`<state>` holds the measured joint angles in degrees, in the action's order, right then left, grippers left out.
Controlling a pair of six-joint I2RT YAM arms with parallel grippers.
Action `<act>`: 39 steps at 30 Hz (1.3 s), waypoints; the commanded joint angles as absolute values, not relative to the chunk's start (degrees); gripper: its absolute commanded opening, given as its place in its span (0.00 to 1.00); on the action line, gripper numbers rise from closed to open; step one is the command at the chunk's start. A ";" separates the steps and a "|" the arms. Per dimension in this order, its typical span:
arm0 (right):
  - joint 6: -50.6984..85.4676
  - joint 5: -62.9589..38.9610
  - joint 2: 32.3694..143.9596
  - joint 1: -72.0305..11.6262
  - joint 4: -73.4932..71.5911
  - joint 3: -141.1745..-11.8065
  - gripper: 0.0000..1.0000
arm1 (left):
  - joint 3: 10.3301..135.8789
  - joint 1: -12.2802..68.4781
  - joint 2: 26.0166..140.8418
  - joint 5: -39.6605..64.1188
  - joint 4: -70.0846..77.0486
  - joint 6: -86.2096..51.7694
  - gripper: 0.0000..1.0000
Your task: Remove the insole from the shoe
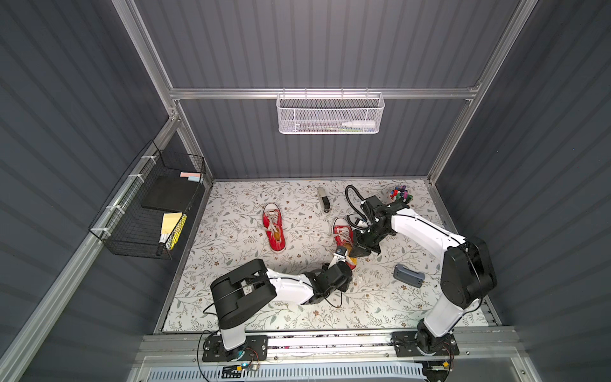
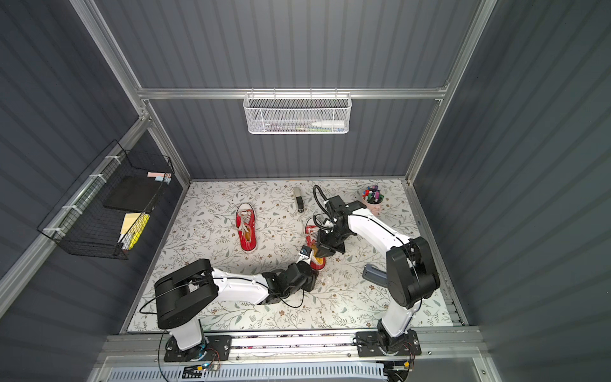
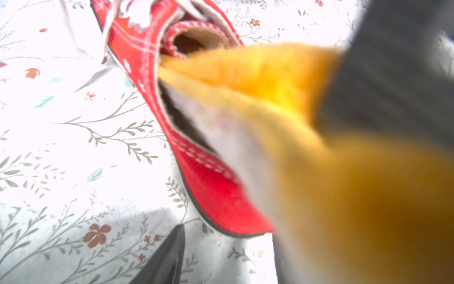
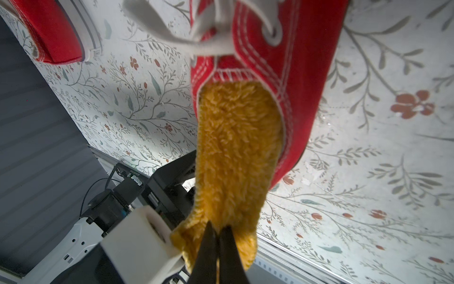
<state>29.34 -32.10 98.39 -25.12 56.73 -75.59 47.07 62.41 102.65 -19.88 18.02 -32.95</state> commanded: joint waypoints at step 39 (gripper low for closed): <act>18.74 -10.52 72.05 -24.08 77.33 -81.25 0.00 | 54.42 50.15 101.07 2.39 8.56 -59.32 0.67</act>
<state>18.94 -17.96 72.27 -24.29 82.21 -83.53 52.49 50.76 99.63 2.15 10.46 -57.93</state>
